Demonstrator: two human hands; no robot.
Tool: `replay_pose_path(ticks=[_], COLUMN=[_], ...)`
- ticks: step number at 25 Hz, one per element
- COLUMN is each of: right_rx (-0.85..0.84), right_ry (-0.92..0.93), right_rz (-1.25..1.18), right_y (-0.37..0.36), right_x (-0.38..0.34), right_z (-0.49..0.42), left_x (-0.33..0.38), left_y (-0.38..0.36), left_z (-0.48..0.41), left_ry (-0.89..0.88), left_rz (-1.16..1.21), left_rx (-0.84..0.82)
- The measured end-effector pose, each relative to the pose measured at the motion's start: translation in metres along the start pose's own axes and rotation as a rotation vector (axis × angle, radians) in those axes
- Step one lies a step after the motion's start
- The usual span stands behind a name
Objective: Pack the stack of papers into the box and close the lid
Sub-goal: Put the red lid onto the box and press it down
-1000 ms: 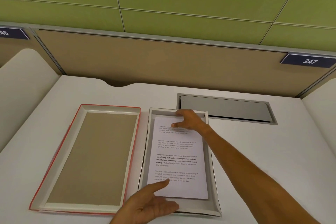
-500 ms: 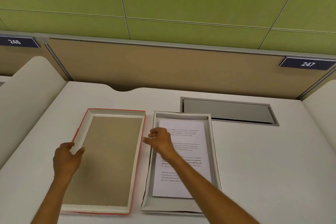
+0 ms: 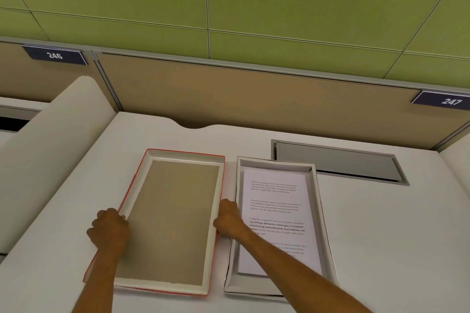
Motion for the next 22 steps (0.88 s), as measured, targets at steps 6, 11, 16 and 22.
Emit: replay_pose_path(ticks=[6,11,16,22], right_rx=[0.026,-0.035,-0.155,-0.146], right_ry=[0.017,0.224,0.281,0.33], right_rz=[-0.004,-0.375,-0.82,-0.941], right_y=[0.009,0.028,0.04,0.06], right_x=[-0.01,-0.067,-0.105,-0.102], right_z=[0.015,0.051,0.071,0.081], left_x=[0.001,0.027,0.067,0.085], left_y=[0.063,0.117,0.144,0.168], left_z=[-0.008,0.042,0.118,0.167], left_ry=[0.0,-0.112,-0.276,-0.473], left_rz=[0.264,0.381,0.375,0.461], left_rx=[-0.167,-0.046,0.064,-0.272])
Point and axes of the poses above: each hand's wrist, its own z-axis away from the middle knuckle, its own y-axis out of the back of the hand, x = y × z, the point moved 1 cm from there along -z, towards the middle knuckle, and after that the axes turned 9 degrees about -z, right-handed, at the moved point
